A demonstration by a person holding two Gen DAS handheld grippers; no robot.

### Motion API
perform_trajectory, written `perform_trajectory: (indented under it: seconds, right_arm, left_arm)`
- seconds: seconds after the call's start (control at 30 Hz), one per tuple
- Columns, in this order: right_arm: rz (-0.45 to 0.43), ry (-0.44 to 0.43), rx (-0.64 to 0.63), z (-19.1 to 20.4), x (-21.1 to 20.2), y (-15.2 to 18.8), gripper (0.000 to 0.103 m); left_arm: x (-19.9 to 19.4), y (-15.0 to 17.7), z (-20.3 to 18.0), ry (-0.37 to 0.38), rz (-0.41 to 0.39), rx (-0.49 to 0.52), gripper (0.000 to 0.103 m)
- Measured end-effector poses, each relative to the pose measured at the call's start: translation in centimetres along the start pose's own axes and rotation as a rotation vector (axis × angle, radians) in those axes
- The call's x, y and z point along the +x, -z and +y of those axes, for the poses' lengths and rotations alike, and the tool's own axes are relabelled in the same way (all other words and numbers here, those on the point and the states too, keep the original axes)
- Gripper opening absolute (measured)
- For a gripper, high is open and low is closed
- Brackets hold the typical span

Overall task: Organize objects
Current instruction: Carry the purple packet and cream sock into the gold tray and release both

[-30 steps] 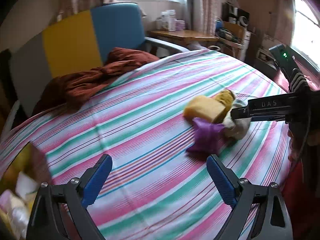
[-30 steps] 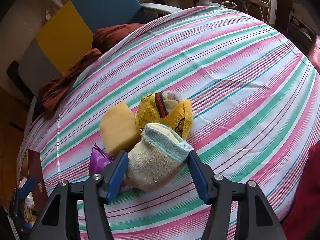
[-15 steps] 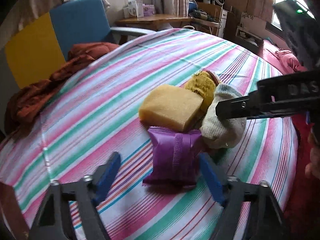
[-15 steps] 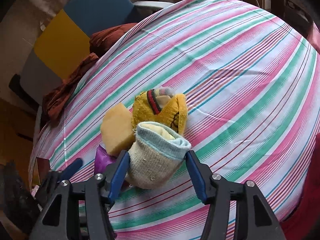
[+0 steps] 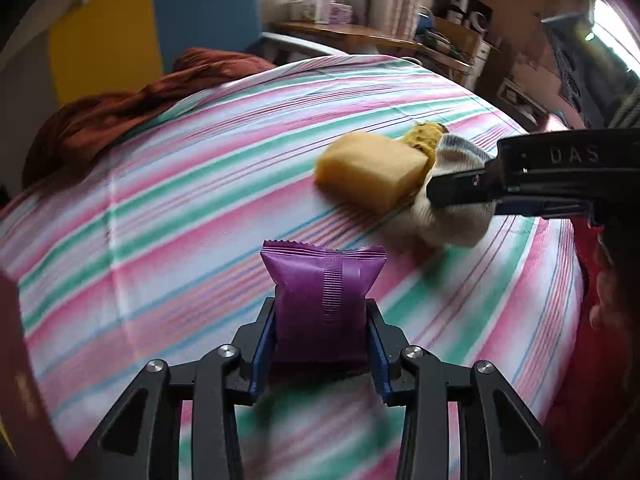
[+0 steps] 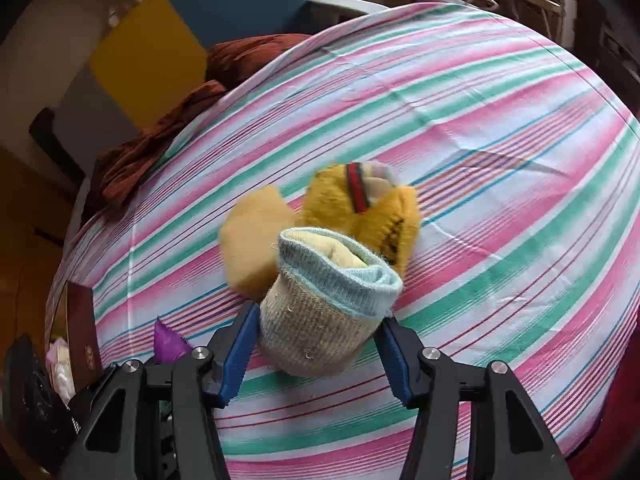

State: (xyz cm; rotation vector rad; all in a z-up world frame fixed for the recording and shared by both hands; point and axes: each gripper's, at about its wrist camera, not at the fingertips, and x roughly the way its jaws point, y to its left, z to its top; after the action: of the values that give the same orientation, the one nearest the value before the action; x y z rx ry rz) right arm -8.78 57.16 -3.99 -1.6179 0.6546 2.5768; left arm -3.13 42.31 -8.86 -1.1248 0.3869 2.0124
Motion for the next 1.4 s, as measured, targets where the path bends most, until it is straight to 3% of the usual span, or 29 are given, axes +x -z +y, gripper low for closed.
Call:
perform_trajectory:
  seconds: [0.2,0.43,0.63,0.8,1.1,1.4]
  right_arm:
    - [-0.024,-0.095,-0.116,2.5,-1.0,0.6,0.057]
    - [-0.061,-0.131,-0.243,4.7,-2.8,2.0,0.057]
    - [-0.051,-0.171,-0.321,7.8,-4.3,4.5,0.057]
    - [-0.055,-0.251,-0.42,13.4,-5.5,7.4,0.057]
    - [0.005,-0.42,-0.57,24.0,-4.3,13.6,0.057]
    - [0.064,-0.403,-0.638,28.3,-2.2,16.4,0.058]
  left_arm:
    - [-4.5,2.5,1.8,-0.016,-0.051,-0.05,0.041]
    - [-11.6,5.4,4.8,-0.054,-0.142,-0.114,0.041]
    - [-17.1,8.8,10.0,-0.149,-0.209,-0.22,0.041]
    - [-20.3,12.4,14.9,-0.254,-0.231,-0.347,0.041]
    - [-23.3,17.3,18.7,-0.403,-0.249,-0.453,0.041]
    - [-24.3,19.0,19.5,-0.464,-0.26,-0.476,0.042]
